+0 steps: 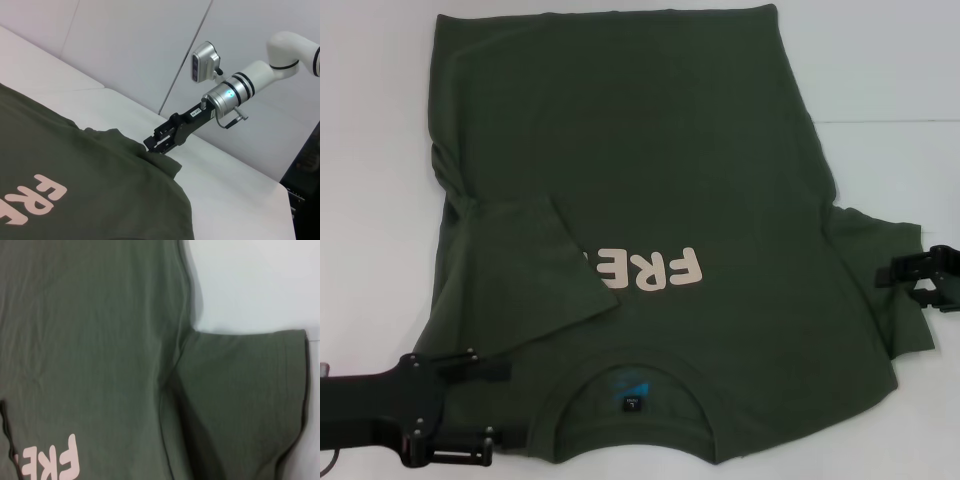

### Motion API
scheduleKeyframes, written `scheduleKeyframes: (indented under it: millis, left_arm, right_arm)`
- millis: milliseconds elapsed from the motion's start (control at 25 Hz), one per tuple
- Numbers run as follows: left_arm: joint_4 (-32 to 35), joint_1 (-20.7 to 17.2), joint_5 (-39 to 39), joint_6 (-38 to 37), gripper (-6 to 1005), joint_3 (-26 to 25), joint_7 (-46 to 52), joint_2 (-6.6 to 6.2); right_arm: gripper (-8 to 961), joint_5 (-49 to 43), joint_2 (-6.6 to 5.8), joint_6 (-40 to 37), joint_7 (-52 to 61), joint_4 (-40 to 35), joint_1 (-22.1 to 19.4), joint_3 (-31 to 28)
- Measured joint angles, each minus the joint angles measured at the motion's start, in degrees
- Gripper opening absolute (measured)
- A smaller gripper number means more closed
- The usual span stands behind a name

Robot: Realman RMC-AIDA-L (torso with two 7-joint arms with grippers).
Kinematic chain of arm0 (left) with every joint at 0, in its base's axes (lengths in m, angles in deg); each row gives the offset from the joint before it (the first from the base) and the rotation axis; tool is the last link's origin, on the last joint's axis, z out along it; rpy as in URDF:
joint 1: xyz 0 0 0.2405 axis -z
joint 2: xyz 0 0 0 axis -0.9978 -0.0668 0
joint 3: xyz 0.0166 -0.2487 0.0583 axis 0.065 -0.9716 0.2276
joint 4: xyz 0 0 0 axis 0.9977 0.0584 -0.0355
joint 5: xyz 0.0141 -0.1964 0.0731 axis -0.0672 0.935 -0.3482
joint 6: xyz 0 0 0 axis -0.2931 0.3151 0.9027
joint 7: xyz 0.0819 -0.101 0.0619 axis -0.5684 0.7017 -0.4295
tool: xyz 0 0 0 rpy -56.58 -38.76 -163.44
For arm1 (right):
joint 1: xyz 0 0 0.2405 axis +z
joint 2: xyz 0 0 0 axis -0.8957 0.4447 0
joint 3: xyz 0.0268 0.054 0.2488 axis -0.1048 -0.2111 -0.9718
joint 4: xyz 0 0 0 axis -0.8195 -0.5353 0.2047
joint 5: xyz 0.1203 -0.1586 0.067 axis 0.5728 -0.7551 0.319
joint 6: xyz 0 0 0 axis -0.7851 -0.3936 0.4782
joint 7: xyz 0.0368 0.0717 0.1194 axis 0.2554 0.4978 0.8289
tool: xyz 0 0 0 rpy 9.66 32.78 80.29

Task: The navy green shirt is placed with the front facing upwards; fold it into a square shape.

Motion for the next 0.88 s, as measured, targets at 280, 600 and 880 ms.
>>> scheduleKeyframes:
  millis: [280, 600, 880]
  left_arm:
    - [-0.04, 0.07, 0.0, 0.13, 920, 0.0, 0.0, -0.07]
    - [-0.04, 0.15, 0.0, 0.38, 920, 0.0, 0.0, -0.07]
    - [-0.04, 0.15, 0.0, 0.39, 920, -0.17, 0.0, -0.16]
  right_arm:
    - [516, -0.22, -0.1, 0.05, 0.16, -0.16, 0.0, 0.0]
    - [359, -0.34, -0.38, 0.12, -0.09, -0.07, 0.0, 0.41]
    - [75, -0.35, -0.55, -0.37, -0.69, -0.07, 0.0, 0.54]
